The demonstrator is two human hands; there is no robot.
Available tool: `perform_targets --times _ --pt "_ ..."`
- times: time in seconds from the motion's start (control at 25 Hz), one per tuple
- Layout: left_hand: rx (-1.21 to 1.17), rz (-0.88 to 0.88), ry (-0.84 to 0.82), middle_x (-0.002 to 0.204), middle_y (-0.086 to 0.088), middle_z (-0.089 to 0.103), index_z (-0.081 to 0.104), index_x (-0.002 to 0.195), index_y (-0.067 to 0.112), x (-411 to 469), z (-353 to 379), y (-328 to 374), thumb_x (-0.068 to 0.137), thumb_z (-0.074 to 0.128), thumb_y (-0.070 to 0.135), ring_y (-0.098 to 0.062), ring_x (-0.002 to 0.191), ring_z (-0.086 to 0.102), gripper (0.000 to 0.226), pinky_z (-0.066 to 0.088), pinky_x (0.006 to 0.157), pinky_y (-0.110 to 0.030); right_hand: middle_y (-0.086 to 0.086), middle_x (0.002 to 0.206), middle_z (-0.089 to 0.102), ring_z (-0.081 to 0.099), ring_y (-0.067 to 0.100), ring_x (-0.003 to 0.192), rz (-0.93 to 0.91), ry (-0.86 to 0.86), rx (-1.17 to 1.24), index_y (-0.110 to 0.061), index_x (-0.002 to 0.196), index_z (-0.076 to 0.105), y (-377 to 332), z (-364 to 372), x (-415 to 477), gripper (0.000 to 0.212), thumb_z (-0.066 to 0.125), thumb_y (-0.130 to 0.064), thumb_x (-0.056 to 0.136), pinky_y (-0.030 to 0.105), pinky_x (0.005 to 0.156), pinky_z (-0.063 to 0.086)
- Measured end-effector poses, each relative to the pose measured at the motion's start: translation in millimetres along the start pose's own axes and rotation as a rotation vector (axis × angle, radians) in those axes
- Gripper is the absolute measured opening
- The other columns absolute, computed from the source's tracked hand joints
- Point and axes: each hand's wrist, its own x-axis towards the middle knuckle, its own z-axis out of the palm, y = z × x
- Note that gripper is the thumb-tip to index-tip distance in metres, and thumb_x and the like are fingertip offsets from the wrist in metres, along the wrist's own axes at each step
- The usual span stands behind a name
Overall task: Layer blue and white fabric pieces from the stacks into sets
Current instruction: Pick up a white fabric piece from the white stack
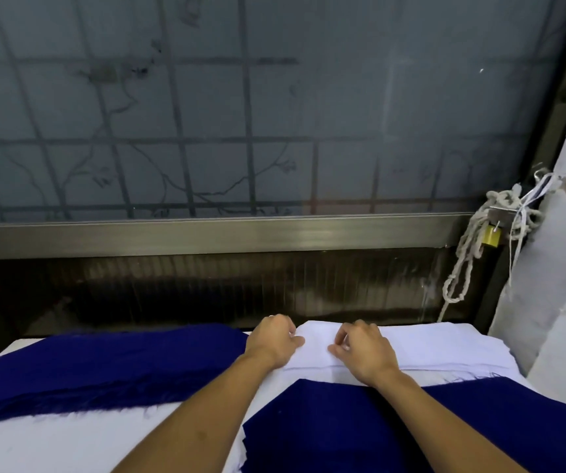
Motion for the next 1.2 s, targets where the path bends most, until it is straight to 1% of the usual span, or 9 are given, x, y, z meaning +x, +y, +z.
perform_targets --times 0.16,0.32,0.48,0.6,0.72,0.84,1.04,1.12,1.2 --pt "-0.018 -0.038 -0.006 0.098 0.002 0.070 0.069 0.103 0.022 10.3 8.4 5.3 0.088 0.078 0.036 -0.014 0.086 0.065 0.022 0.059 0.075 -0.032 -0.006 0.121 0.059 0.050 0.012 0.109 0.003 0.013 -0.008 -0.032 0.103 0.064 4.3 10.0 4.9 0.020 0.065 -0.049 0.093 0.027 0.092 0.049" --pt "-0.139 -0.020 -0.021 0.096 0.001 0.066 0.060 0.096 0.025 11.9 12.6 8.4 0.085 0.083 0.025 -0.015 0.084 0.065 0.025 0.060 0.076 -0.033 -0.007 0.120 0.060 0.048 0.010 0.105 0.011 0.035 -0.026 -0.034 0.099 0.060 5.7 16.1 5.7 0.019 0.065 -0.052 0.091 0.027 0.091 0.049" --pt "-0.273 -0.020 0.082 0.092 0.001 0.066 0.058 0.109 0.025 9.5 11.6 15.3 0.085 0.082 0.016 -0.014 0.083 0.066 0.035 0.059 0.074 -0.028 -0.008 0.123 0.060 0.051 0.011 0.109 0.004 0.051 -0.032 -0.035 0.103 0.062 6.9 21.0 5.3 0.021 0.066 -0.052 0.091 0.026 0.092 0.048" --pt "-0.305 -0.023 0.163 0.082 0.002 0.070 0.067 0.104 0.020 7.2 8.5 17.7 0.087 0.080 0.016 -0.012 0.081 0.068 0.021 0.058 0.079 -0.027 -0.008 0.123 0.061 0.052 0.012 0.111 0.002 0.068 -0.045 -0.034 0.106 0.062 7.7 23.0 5.9 0.023 0.066 -0.051 0.091 0.026 0.093 0.049" --pt "-0.241 -0.007 0.161 0.086 0.000 0.071 0.071 0.099 0.017 4.8 4.8 19.6 0.092 0.076 0.020 -0.013 0.083 0.068 0.008 0.060 0.082 -0.030 -0.007 0.123 0.061 0.052 0.012 0.110 -0.002 0.072 -0.054 -0.034 0.108 0.062 9.1 23.7 6.7 0.024 0.065 -0.051 0.092 0.026 0.093 0.048" --pt "-0.099 0.025 0.100 0.096 -0.003 0.071 0.068 0.105 0.017 2.6 2.7 22.5 0.097 0.069 0.025 -0.015 0.088 0.068 0.011 0.059 0.078 -0.029 -0.007 0.126 0.059 0.052 0.012 0.112 -0.001 0.073 -0.052 -0.034 0.114 0.060 8.2 24.2 6.4 0.028 0.065 -0.052 0.092 0.026 0.095 0.048" --pt "0.134 0.232 0.125 0.114 0.000 0.063 0.064 0.114 0.017 -2.1 -3.3 26.0 0.101 0.062 0.024 -0.013 0.101 0.060 0.015 0.056 0.083 -0.028 -0.009 0.147 0.042 0.041 0.013 0.133 -0.072 0.172 -0.014 -0.034 0.144 0.043 7.3 14.2 4.3 0.055 0.063 -0.048 0.094 0.030 0.110 0.036" --pt "0.157 0.317 0.093 0.113 0.000 0.060 0.063 0.114 0.016 -4.2 -9.2 28.7 0.104 0.057 0.023 -0.012 0.100 0.056 0.014 0.054 0.084 -0.027 -0.013 0.150 0.043 0.035 0.010 0.141 -0.178 0.189 0.071 -0.036 0.146 0.044 3.5 2.1 5.6 0.051 0.060 -0.043 0.098 0.031 0.116 0.026" --pt "0.154 0.378 0.053 0.104 0.000 0.059 0.059 0.106 0.018 -9.4 -18.2 32.6 0.108 0.049 0.025 -0.011 0.089 0.055 0.012 0.049 0.076 -0.026 -0.015 0.142 0.052 0.037 0.008 0.140 -0.230 0.188 0.141 -0.037 0.137 0.055 -3.6 -11.6 7.9 0.038 0.059 -0.042 0.099 0.031 0.115 0.022"
